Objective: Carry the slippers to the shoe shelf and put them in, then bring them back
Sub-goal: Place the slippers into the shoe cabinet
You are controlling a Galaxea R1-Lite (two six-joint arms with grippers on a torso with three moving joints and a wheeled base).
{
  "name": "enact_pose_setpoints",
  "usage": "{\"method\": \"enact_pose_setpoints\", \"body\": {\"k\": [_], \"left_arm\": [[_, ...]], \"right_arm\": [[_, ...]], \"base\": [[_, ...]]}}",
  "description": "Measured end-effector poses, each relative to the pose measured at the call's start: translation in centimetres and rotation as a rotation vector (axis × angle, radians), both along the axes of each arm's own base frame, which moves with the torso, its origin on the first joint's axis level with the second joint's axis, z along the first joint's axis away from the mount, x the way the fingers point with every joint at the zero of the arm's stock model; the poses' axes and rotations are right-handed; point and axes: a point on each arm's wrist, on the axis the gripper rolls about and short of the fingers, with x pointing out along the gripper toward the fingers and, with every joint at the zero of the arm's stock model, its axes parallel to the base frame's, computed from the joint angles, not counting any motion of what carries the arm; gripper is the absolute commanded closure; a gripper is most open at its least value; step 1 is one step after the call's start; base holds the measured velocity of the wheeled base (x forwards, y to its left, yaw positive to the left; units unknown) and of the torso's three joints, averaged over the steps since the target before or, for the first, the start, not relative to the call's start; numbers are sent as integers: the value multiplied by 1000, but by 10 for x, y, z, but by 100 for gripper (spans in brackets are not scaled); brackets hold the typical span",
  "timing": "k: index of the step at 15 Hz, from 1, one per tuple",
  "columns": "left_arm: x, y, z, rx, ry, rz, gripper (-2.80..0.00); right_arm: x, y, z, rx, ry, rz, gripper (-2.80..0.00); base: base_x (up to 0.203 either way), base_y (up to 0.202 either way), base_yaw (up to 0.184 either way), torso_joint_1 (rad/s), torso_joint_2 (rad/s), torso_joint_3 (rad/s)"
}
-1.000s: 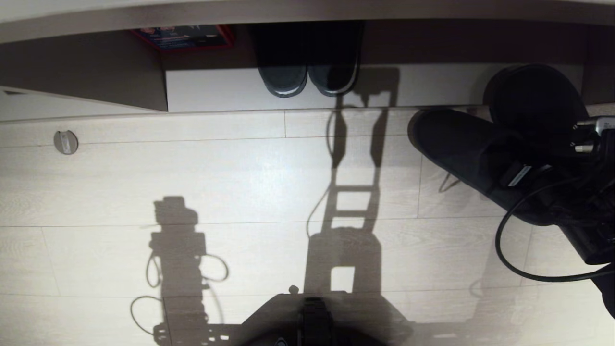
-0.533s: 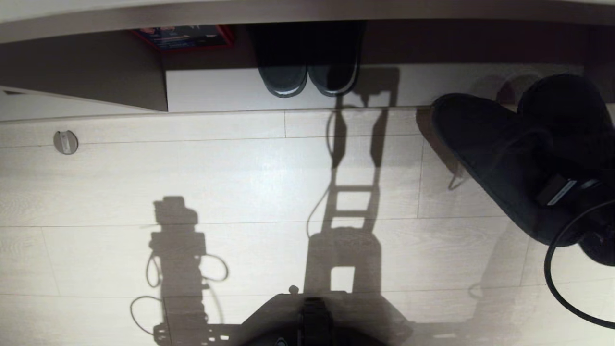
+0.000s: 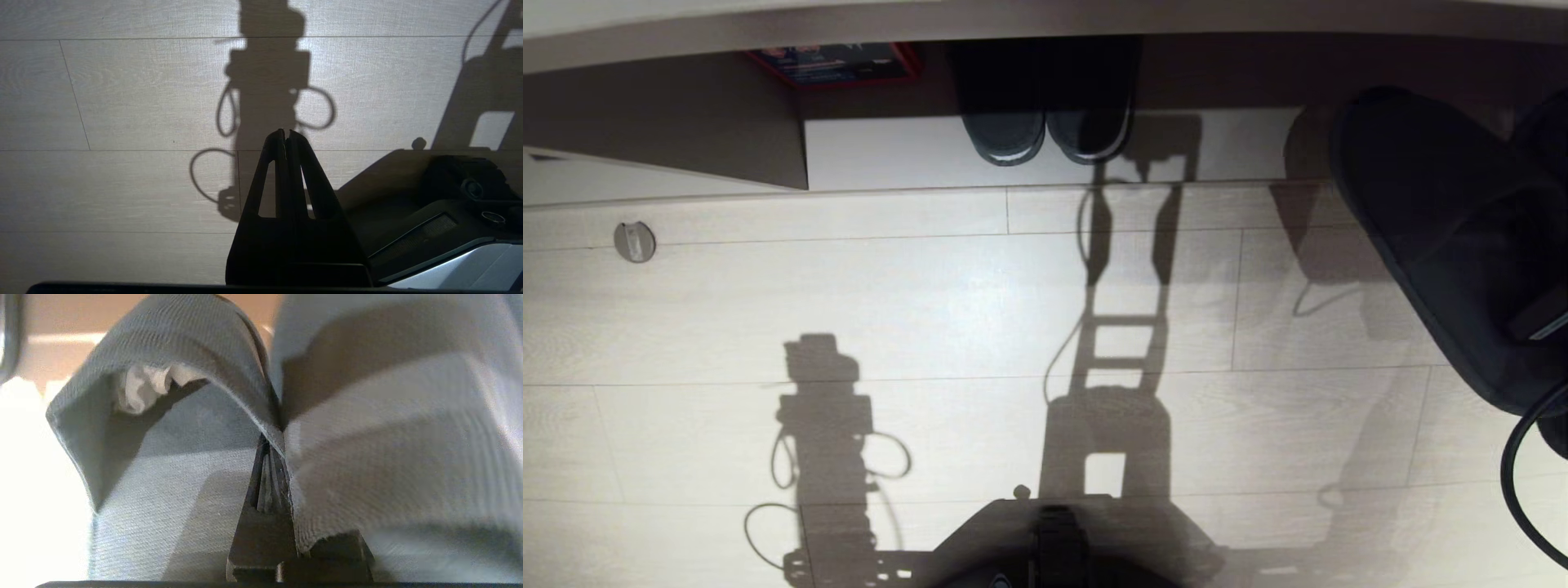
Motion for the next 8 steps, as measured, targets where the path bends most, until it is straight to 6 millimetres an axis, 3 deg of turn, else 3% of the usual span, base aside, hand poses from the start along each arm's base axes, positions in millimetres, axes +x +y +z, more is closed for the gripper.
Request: {"method": "enact_pose_setpoints", "body": {"k": [8], "left_arm": [[0,0,0,0,0,0,0]], "right_arm": [[60,0,-4,-2,-21,-42,0]], "base": [[0,0,0,0,0,0]]}}
